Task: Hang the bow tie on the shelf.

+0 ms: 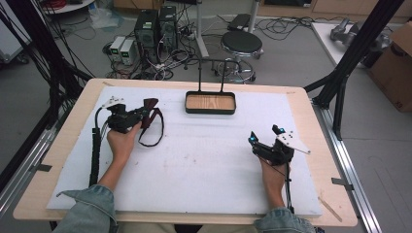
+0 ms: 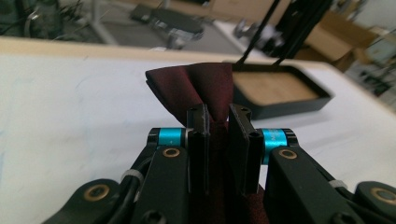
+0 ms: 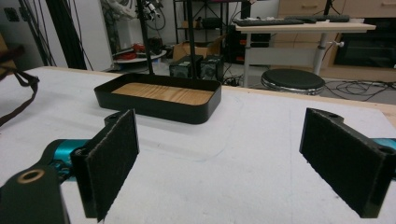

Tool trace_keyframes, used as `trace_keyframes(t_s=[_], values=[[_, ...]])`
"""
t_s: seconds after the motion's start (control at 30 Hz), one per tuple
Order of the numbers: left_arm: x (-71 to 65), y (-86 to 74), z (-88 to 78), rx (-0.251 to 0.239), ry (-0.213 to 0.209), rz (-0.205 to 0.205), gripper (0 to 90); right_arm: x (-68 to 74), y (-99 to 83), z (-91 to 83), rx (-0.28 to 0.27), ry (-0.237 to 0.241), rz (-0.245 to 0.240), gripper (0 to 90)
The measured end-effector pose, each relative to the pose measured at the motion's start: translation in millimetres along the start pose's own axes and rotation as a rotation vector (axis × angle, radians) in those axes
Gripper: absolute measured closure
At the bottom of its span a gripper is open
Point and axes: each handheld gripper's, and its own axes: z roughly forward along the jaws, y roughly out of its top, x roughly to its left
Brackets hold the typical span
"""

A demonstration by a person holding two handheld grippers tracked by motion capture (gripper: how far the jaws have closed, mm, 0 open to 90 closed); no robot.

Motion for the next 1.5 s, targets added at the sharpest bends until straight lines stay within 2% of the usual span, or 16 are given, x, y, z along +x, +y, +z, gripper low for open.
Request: trace_keyframes(t_s=[0.27, 0.4, 0.53, 0.6, 0.8, 1.03, 1.07, 1.27, 1.4, 1.5], values=[[-21.8, 26.0, 9.0, -0.076, -0.093, 0.016, 78.1, -1.5, 0.0, -0.2, -0.001, 0.0, 0.006, 11.0], [-33.9, 38.1, 17.7, -0.081, -0.116, 0.031, 78.1, -1.8, -0.1, -0.1, -0.001, 0.005, 0.008, 10.9], [-44.5, 53.4, 29.7, -0.075, -0.118, 0.072, 78.1, -1.8, -0.2, 0.0, -0.003, 0.007, 0.01, 11.0], [-49.2, 61.6, 35.4, -0.08, -0.135, 0.089, 78.1, -1.7, -0.1, 0.0, -0.003, 0.008, 0.01, 11.0], [-62.6, 81.5, 47.9, -0.106, -0.184, 0.106, 78.1, -2.2, -0.2, 0.0, -0.004, 0.01, 0.019, 11.0], [-71.3, 98.2, 61.3, -0.126, -0.206, 0.113, 78.1, -2.8, -0.2, 0.0, -0.005, 0.014, 0.019, 10.9], [-73.1, 100.5, 64.1, -0.125, -0.19, 0.114, 78.1, -2.5, -0.3, -0.1, -0.002, 0.015, 0.025, 11.0], [-75.9, 104.9, 77.3, -0.134, -0.203, 0.118, 78.1, -2.8, -0.5, 0.1, -0.001, 0.014, 0.026, 11.0], [-74.6, 106.9, 83.9, -0.137, -0.194, 0.111, 78.1, -2.8, -0.6, 0.3, -0.001, 0.016, 0.026, 11.0], [-71.1, 108.6, 88.4, -0.137, -0.166, 0.114, 78.1, -2.8, -0.6, 0.2, 0.0, 0.016, 0.027, 10.9]])
